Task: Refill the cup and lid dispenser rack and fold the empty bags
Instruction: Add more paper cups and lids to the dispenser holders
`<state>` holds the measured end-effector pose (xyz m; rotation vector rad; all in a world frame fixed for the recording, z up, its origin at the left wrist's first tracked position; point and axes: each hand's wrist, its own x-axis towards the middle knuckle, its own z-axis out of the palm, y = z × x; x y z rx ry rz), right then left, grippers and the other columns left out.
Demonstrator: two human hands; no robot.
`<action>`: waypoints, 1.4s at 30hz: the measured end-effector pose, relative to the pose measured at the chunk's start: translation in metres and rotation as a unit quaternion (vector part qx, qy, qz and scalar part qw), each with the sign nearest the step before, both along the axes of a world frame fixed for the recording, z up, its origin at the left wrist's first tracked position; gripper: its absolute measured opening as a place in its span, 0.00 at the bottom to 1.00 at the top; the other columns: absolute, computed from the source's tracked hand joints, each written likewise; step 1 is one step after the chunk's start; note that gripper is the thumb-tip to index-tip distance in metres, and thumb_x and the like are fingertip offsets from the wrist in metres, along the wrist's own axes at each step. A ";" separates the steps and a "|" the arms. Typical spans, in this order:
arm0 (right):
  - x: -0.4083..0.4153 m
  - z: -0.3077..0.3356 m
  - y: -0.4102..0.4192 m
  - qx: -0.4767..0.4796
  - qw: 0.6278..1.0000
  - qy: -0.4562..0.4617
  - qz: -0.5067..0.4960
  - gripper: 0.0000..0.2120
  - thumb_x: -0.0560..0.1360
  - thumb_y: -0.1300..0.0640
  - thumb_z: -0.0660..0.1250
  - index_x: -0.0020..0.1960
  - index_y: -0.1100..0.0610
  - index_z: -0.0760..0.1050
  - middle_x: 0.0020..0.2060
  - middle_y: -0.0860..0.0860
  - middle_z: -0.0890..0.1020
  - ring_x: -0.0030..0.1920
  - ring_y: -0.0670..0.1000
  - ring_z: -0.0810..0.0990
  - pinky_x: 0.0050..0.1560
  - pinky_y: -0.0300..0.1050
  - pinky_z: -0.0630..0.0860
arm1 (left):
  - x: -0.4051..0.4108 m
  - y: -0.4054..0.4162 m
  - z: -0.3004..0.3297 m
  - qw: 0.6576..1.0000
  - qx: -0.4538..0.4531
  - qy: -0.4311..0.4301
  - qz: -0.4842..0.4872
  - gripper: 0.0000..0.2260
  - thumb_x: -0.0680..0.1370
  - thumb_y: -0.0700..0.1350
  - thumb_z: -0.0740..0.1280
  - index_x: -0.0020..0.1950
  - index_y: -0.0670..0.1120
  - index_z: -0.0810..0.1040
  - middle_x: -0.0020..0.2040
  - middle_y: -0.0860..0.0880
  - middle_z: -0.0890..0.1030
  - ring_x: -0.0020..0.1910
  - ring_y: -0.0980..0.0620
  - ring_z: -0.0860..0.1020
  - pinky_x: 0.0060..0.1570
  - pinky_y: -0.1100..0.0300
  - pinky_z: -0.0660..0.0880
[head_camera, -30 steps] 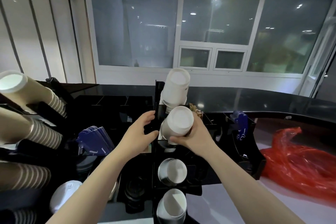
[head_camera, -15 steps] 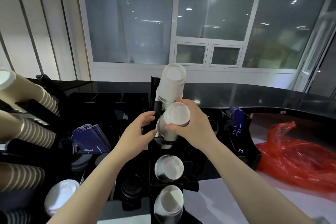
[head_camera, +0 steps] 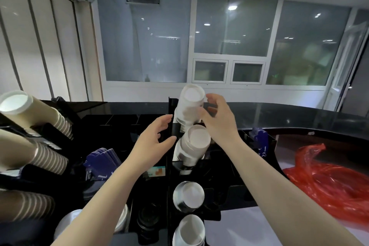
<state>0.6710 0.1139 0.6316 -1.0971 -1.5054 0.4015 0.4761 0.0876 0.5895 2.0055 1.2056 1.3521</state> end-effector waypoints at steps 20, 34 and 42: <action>-0.010 0.016 0.061 -0.096 0.992 0.055 0.056 0.08 0.78 0.48 0.59 0.47 0.45 0.78 0.47 0.46 0.82 0.52 0.53 0.80 0.54 0.53 0.77 | -0.001 0.084 0.022 0.997 0.007 0.025 -0.074 0.33 0.69 0.51 0.69 0.70 0.69 0.60 0.63 0.73 0.69 0.58 0.77 0.67 0.51 0.72 0.66; -0.001 -0.003 0.064 -0.066 0.995 -0.063 0.037 0.39 0.55 0.40 0.76 0.63 0.41 0.67 0.55 0.36 0.77 0.53 0.35 0.77 0.53 0.39 0.76 | 0.005 0.105 0.011 0.997 -0.055 0.021 -0.048 0.44 0.62 0.54 0.72 0.75 0.57 0.56 0.56 0.63 0.73 0.60 0.58 0.75 0.60 0.56 0.74; 0.000 -0.005 0.064 -0.059 0.995 -0.042 0.073 0.31 0.65 0.52 0.78 0.56 0.32 0.64 0.54 0.32 0.74 0.50 0.27 0.74 0.48 0.32 0.75 | 0.012 0.102 0.020 0.995 -0.062 0.068 -0.022 0.45 0.60 0.55 0.70 0.75 0.56 0.54 0.50 0.70 0.70 0.56 0.57 0.76 0.51 0.62 0.71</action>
